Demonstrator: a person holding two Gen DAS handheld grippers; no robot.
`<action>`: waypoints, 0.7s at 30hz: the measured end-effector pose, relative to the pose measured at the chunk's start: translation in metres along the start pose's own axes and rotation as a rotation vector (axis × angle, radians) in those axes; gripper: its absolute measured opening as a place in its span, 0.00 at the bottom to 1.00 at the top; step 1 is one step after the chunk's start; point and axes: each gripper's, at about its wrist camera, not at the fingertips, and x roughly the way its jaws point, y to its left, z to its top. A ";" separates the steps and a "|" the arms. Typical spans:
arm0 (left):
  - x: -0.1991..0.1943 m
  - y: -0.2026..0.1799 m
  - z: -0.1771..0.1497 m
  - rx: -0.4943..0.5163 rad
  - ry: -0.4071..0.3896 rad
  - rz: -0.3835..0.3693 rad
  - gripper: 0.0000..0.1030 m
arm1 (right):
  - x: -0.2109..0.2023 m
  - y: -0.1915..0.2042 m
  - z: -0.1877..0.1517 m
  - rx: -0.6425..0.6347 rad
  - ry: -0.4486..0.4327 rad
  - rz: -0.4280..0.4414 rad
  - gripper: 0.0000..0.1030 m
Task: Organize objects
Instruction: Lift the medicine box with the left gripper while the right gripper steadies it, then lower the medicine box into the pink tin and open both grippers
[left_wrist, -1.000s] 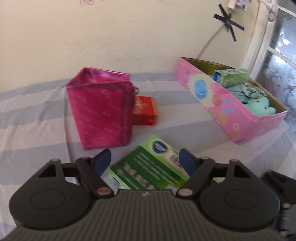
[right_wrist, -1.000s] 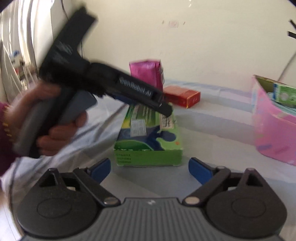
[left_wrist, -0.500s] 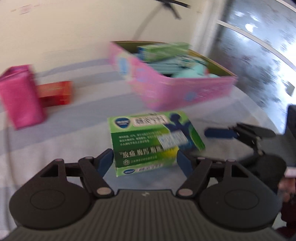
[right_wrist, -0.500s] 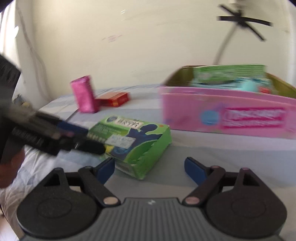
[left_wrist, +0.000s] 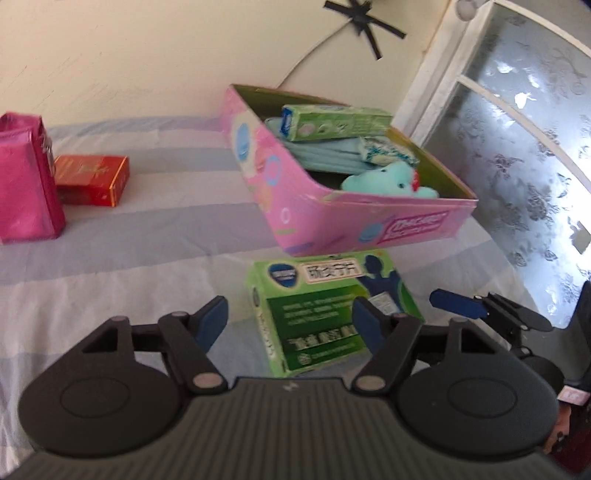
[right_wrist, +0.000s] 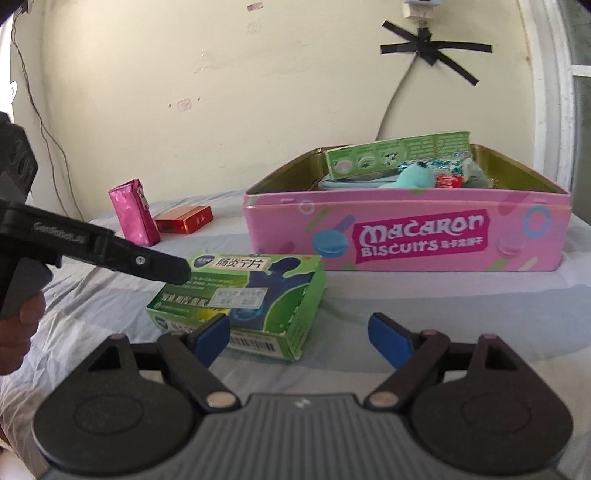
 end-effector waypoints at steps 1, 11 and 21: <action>0.003 0.000 -0.001 0.003 0.016 -0.005 0.61 | 0.002 0.001 0.000 -0.006 0.006 0.011 0.80; 0.014 -0.014 -0.008 0.017 0.007 -0.034 0.61 | 0.019 0.027 -0.007 -0.163 0.047 -0.008 0.63; -0.044 -0.046 0.026 0.106 -0.188 -0.003 0.61 | -0.028 0.031 0.024 -0.201 -0.168 0.012 0.60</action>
